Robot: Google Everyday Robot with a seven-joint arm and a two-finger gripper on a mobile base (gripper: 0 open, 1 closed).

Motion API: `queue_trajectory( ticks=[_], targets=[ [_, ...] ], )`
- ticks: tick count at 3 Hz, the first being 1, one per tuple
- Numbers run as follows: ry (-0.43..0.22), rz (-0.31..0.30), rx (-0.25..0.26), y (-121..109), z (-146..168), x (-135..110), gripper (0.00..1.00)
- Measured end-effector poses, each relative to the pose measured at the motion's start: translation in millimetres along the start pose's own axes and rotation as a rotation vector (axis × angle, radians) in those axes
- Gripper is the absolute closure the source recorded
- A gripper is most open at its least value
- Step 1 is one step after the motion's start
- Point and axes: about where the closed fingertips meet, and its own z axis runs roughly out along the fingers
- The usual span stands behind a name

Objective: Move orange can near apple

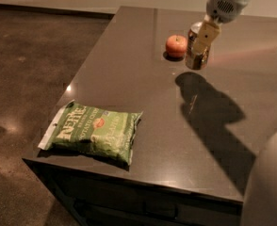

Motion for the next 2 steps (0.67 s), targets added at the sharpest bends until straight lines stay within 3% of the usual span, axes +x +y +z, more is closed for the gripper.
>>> queue_trajectory(
  ticks=[1,2],
  targets=[
    [-0.011,0.032,-0.002,-17,23,1,1.0],
    [0.001,0.055,-0.003,-30,42,1,0.82]
  ],
)
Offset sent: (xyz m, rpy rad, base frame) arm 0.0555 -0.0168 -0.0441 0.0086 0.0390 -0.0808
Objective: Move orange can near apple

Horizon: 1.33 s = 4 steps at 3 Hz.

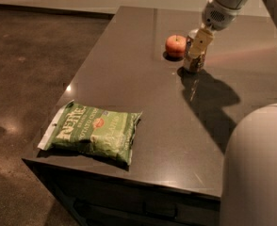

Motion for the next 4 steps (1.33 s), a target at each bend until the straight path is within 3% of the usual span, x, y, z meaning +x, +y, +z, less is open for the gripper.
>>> queue_trajectory(
  ticks=[2,3,4],
  targets=[
    [0.004,-0.003,0.001,-4,15,-6,0.35],
    [0.0,-0.005,0.003,-5,20,-9,0.04],
    [-0.001,-0.006,0.003,-5,22,-10,0.0]
  ],
)
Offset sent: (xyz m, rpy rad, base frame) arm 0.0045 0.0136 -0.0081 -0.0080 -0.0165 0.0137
